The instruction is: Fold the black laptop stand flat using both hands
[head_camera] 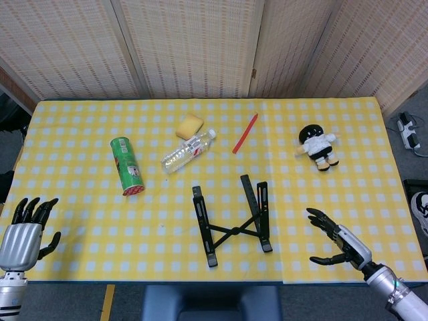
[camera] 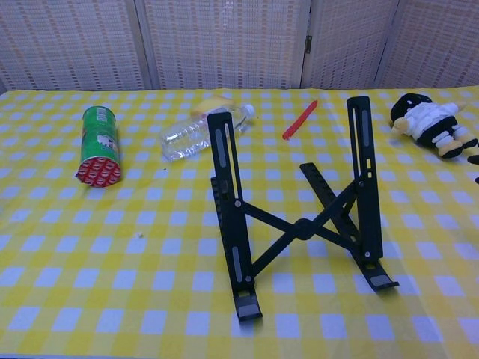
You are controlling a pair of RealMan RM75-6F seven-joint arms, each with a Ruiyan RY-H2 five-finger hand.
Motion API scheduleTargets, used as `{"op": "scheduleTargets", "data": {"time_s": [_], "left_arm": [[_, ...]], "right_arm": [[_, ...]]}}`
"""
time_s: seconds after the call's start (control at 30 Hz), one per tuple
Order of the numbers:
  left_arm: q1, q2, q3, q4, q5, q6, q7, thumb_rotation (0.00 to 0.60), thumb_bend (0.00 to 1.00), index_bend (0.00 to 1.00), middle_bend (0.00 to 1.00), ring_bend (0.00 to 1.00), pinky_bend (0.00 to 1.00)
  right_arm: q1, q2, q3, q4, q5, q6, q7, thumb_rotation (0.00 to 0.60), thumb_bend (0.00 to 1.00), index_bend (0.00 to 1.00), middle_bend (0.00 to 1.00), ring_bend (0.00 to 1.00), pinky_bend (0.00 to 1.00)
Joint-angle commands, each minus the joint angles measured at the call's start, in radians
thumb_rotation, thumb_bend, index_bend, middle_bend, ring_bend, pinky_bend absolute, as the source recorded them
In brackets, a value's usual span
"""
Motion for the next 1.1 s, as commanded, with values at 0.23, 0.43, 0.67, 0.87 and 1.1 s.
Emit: {"op": "scheduleTargets", "data": {"time_s": [0.23,0.43,0.67,0.87,1.1], "left_arm": [[-0.009,-0.006,0.0,0.006,-0.004,-0.016,0.0,0.6,0.41,0.15,0.25,0.12,0.0],[-0.012,-0.007,0.0,0.013,-0.004,-0.02,-0.007,0.6,0.41,0.15,0.25,0.12,0.0],[-0.013,-0.009,0.0,0.021,-0.006,-0.022,-0.014,0.6,0.41,0.15,0.25,0.12,0.0],[-0.015,-0.01,0.0,0.026,-0.004,-0.023,-0.019,0.6,0.41,0.15,0.25,0.12,0.0],[-0.015,-0.01,0.001,0.031,-0.002,-0.019,-0.026,0.6,0.41,0.15,0.25,0.12,0.0]], "right_arm": [[0.08,-0.121,-0.016,0.096,0.032,-0.08,0.197,0.551,0.0,0.0,0.0,0.05,0.0],[0.113,-0.164,-0.027,0.105,0.03,-0.096,0.296,0.536,0.0,0.0,0.0,0.05,0.0],[0.146,-0.196,-0.051,0.105,0.014,-0.098,0.395,0.514,0.0,0.0,0.0,0.06,0.0],[0.158,-0.233,-0.044,0.101,0.029,-0.096,0.371,0.512,0.0,0.0,0.0,0.07,0.0],[0.184,-0.258,-0.038,0.054,0.036,-0.096,0.385,0.509,0.0,0.0,0.0,0.06,0.0]]}}
